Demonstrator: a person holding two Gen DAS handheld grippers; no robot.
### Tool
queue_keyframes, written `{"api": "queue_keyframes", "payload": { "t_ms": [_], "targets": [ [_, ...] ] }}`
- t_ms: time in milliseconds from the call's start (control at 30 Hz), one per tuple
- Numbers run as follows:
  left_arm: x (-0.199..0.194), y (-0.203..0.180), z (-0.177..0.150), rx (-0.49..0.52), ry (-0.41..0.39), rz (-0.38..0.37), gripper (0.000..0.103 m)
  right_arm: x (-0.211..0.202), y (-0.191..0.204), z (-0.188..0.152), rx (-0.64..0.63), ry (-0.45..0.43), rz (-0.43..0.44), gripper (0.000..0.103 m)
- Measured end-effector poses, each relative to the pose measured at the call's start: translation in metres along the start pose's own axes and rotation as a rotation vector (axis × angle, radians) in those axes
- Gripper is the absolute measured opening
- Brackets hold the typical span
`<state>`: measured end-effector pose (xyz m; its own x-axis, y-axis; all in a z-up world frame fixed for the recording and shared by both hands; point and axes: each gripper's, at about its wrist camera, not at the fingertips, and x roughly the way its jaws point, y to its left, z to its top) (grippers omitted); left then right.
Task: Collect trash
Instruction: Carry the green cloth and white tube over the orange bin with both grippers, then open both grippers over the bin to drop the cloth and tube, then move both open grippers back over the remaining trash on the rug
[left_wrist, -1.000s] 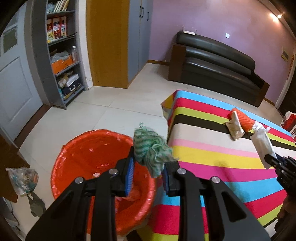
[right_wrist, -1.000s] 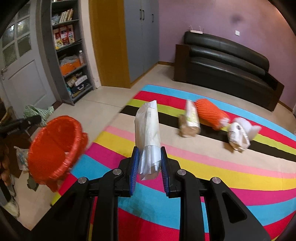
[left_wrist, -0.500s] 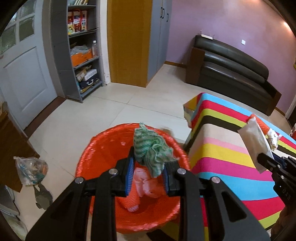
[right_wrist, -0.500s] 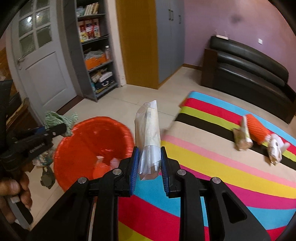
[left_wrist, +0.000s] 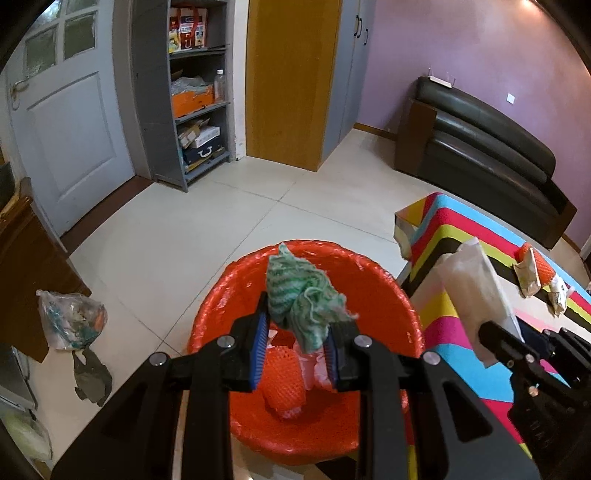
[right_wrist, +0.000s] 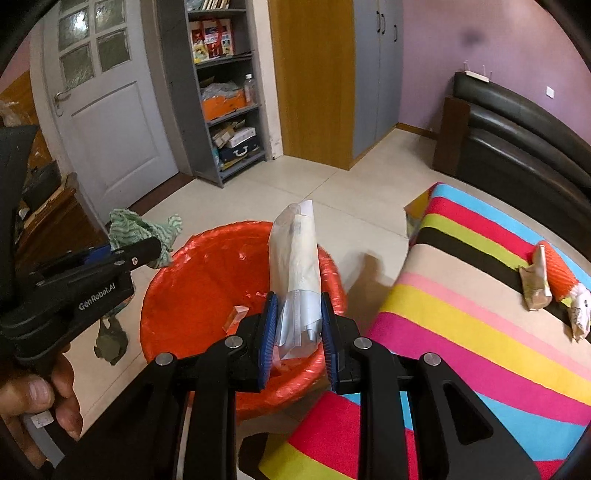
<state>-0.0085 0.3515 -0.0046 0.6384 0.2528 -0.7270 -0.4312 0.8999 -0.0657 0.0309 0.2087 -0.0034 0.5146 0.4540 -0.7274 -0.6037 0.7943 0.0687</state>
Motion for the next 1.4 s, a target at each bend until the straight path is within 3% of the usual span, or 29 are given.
{"api": "queue_keyframes", "payload": {
  "t_ms": [567, 600, 700, 933, 1067, 1167, 1400],
  "targets": [
    [0.002, 0.014, 0.004, -0.048, 0.009, 0.012, 0.029, 0.026, 0.015, -0.005, -0.044, 0.053, 0.043, 0.027],
    [0.003, 0.015, 0.004, -0.054, 0.015, 0.014, 0.031, 0.027, 0.017, -0.006, -0.045, 0.055, 0.044, 0.028],
    [0.004, 0.021, 0.004, -0.077, 0.021, 0.013, 0.034, 0.025, 0.018, -0.006, -0.053, 0.051, 0.046, 0.048],
    [-0.002, 0.027, 0.013, -0.111, -0.001, 0.004, 0.038, -0.003, 0.009, -0.004, -0.1, 0.027, 0.02, 0.049],
    [-0.014, 0.03, 0.023, -0.139, -0.043, -0.013, 0.038, -0.042, -0.016, 0.001, -0.136, -0.036, -0.023, 0.049],
    [-0.02, 0.025, 0.028, -0.142, -0.06, -0.028, 0.038, -0.065, -0.05, 0.005, -0.091, -0.074, -0.052, 0.049],
    [-0.015, -0.025, 0.038, -0.058, -0.062, -0.062, 0.039, -0.091, -0.152, -0.001, 0.03, -0.122, -0.152, 0.05]
  ]
}}
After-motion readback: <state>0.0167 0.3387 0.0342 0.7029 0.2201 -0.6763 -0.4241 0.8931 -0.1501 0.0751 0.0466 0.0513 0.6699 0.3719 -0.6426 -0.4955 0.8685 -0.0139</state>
